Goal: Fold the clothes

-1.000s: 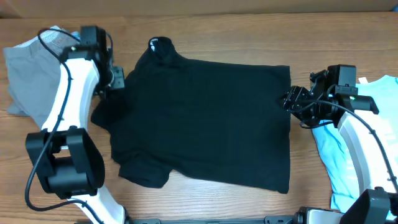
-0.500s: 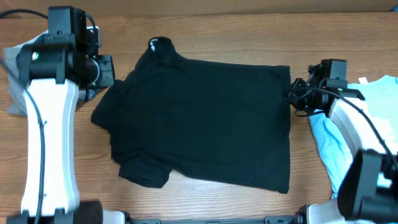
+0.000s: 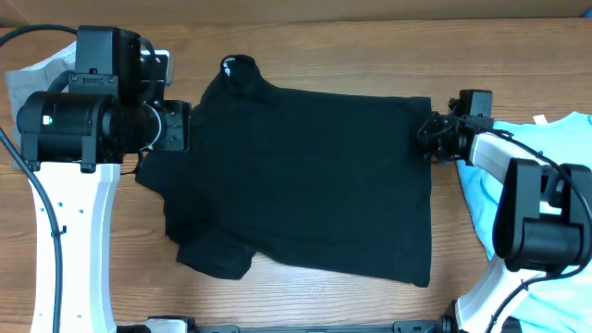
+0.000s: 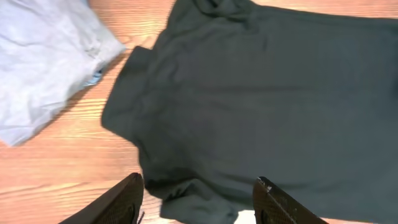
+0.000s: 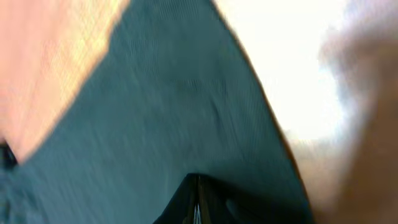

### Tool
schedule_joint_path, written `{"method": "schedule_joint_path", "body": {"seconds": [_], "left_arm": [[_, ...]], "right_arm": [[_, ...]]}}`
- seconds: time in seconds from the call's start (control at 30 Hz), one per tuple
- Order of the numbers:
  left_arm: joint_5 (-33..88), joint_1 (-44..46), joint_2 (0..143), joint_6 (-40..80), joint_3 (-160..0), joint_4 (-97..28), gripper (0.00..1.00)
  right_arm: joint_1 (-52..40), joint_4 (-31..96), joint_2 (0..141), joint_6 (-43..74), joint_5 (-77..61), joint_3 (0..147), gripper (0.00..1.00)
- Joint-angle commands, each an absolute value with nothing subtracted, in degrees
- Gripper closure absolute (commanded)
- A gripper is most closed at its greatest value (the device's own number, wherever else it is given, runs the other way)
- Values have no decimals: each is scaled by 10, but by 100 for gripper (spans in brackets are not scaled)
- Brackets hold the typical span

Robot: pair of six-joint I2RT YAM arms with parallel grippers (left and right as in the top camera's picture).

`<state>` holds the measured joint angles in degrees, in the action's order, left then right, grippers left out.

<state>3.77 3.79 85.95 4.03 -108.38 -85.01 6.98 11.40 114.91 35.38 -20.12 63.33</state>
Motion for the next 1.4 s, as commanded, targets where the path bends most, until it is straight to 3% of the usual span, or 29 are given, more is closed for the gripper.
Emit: {"method": "schedule_joint_path", "body": {"seconds": [0.0, 0.17, 0.4, 0.57, 0.87, 1.13, 1.17, 1.2, 1.23, 1.37], "left_arm": [[76, 42, 861, 23, -1088, -853, 39], [76, 42, 862, 23, -1087, -845, 34], [76, 42, 869, 23, -1084, -841, 33], [75, 42, 872, 23, -1084, -840, 33], [71, 42, 879, 17, -1082, -839, 32], [71, 42, 882, 17, -1080, -839, 29], [71, 42, 883, 17, -1080, -839, 26], [71, 42, 884, 17, -1080, -839, 22], [71, 42, 887, 16, -1080, -839, 20], [53, 42, 905, 17, -1080, -840, 24]], "right_arm": [[71, 99, 1227, 395, -105, 620, 96], [82, 58, 1235, 395, -90, 645, 96], [91, 111, 1235, 392, -90, 729, 96], [92, 128, 1235, 328, -112, 751, 87], [120, 117, 1235, 295, -112, 755, 96], [123, 114, 1235, 256, -84, 755, 96], [123, 109, 1235, 244, -102, 755, 92], [124, 107, 1232, 229, -124, 757, 82], [126, 108, 1227, 217, -153, 760, 65], [136, 110, 1180, 192, -256, 766, 50]]}}
